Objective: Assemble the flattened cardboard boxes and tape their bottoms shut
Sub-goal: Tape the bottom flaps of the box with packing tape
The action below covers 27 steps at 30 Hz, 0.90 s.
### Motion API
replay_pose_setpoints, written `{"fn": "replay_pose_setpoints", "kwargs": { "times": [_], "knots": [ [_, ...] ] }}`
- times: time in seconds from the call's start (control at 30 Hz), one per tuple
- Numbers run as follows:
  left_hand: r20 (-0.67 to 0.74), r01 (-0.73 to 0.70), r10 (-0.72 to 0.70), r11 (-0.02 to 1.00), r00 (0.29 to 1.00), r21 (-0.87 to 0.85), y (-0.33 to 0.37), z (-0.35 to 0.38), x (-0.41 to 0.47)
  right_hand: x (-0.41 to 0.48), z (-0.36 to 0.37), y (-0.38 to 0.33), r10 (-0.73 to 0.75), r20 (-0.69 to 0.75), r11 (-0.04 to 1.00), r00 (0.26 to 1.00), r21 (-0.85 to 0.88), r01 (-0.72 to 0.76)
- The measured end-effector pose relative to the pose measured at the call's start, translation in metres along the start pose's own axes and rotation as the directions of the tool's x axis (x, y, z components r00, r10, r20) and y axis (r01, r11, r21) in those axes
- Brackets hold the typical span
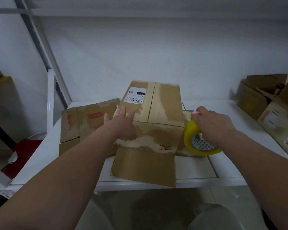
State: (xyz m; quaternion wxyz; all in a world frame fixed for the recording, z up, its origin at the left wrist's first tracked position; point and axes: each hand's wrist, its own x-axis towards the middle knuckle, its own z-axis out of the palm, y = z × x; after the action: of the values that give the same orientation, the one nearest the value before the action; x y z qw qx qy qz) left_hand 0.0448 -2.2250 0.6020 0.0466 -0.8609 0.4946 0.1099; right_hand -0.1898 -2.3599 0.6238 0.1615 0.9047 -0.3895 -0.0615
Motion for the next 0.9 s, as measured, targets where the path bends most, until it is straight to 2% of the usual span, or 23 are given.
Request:
{"fn": "replay_pose_setpoints", "kwargs": {
  "times": [0.13,0.33,0.67,0.9],
  "knots": [
    [-0.008,0.005,-0.005,0.999,1.0,0.038,0.001,-0.001,-0.002,0.001,0.01,-0.001,-0.004,-0.007,1.0,1.0,0.018,0.004],
    [-0.106,0.016,0.003,0.985,0.994,0.171,0.016,0.003,-0.001,0.006,0.016,-0.006,0.002,-0.013,0.998,1.0,0.056,-0.001],
    [-0.113,-0.308,0.324,0.941,0.939,0.139,0.123,0.016,-0.01,0.0,0.023,-0.006,0.001,-0.081,0.992,0.997,0.129,0.009],
    [-0.119,-0.309,0.331,0.935,0.936,0.171,0.14,0.019,-0.007,-0.007,0.024,-0.006,0.046,-0.074,0.98,0.996,0.196,-0.031]
  ]
}}
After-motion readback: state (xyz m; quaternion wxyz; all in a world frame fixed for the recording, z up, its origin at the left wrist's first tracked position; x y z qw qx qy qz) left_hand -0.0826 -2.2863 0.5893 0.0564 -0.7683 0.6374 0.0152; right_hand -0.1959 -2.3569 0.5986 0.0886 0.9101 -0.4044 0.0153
